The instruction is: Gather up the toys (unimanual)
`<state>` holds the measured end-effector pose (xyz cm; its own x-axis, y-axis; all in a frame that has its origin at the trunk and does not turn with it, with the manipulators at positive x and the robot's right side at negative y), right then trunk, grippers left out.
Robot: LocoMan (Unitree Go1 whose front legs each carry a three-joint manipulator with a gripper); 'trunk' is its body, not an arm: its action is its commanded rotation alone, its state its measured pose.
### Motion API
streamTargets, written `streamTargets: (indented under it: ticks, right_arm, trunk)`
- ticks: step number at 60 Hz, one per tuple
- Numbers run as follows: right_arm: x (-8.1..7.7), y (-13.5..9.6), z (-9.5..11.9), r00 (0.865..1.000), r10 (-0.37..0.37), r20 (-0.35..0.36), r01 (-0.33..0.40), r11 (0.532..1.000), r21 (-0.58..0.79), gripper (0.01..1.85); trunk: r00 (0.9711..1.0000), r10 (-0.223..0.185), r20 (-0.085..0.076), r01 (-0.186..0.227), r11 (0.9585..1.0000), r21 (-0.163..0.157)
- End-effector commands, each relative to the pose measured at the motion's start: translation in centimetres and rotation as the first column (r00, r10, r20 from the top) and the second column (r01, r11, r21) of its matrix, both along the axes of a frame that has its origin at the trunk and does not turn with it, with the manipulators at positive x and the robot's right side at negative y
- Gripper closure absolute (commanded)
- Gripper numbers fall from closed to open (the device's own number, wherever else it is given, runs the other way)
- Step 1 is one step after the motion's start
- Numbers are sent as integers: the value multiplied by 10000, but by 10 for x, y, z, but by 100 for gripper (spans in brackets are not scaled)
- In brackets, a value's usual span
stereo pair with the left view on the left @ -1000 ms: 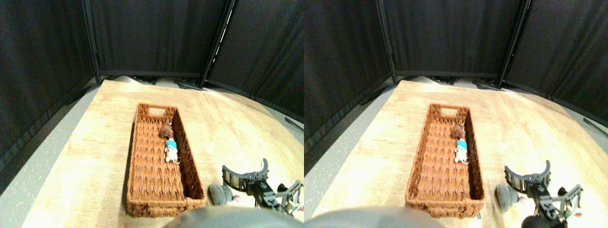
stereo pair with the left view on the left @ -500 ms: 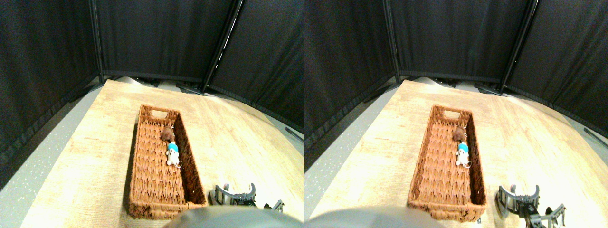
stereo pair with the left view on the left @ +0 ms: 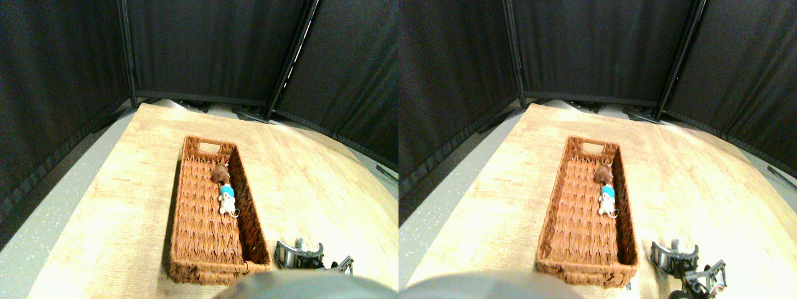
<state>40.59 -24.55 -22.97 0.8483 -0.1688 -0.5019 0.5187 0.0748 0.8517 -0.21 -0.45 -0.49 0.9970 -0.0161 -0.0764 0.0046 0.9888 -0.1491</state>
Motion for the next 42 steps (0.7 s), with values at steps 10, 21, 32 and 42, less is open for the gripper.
streamTargets:
  ticks: [10, 21, 32, 42]
  right_arm:
    - [-5, -1, -8, 9999, -167, 3, 167, 9997, 157, 82]
    - [-5, 0, -9, 10000, -73, 26, 73, 10000, 1, 84]
    - [-1, 5, -6, 9998, 155, 118, -160, 9990, 407, 93]
    - [1, 10, -7, 9997, 221, 128, -226, 9989, 411, 106]
  trunk:
    - [9997, 156, -212, -160, 9997, -198]
    - [9996, 205, -210, -209, 9996, -197]
    - [9993, 235, -276, -241, 9995, -218]
    - [9992, 278, -290, -286, 9992, -263]
